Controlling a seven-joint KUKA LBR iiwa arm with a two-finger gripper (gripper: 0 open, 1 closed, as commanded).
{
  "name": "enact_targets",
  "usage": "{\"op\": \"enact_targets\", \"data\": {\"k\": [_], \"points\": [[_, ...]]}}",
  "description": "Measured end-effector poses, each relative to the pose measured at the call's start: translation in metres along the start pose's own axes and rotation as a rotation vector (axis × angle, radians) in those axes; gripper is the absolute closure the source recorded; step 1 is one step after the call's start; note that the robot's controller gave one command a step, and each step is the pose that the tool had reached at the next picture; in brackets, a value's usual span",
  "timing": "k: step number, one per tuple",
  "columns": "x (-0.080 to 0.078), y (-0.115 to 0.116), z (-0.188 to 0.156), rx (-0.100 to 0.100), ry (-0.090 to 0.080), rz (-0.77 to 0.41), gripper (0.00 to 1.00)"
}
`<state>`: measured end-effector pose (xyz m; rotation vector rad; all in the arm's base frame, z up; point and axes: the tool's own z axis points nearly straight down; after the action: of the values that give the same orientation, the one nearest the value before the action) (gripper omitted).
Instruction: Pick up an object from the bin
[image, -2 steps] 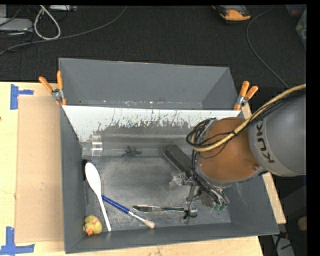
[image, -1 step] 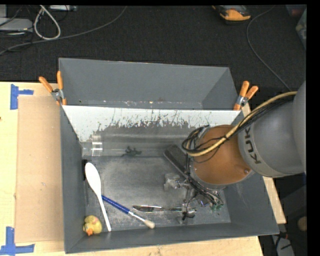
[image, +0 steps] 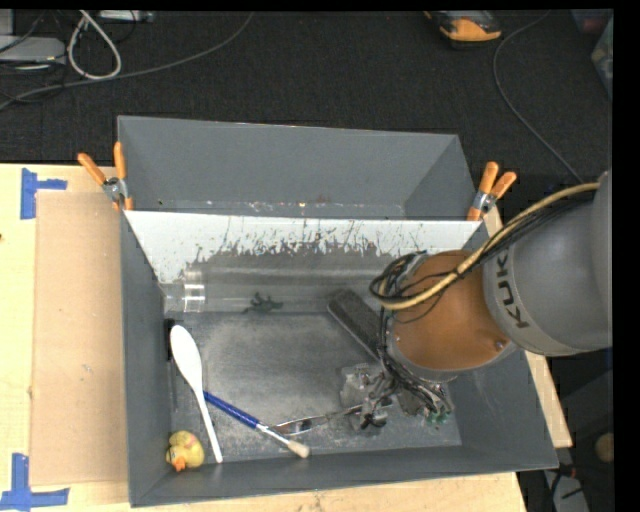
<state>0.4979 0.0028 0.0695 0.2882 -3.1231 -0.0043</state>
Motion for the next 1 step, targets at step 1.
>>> {"op": "enact_targets", "data": {"k": [1], "points": [[0.0001, -0.0002, 0.0, 0.0, 0.0, 0.001, 1.0]]}}
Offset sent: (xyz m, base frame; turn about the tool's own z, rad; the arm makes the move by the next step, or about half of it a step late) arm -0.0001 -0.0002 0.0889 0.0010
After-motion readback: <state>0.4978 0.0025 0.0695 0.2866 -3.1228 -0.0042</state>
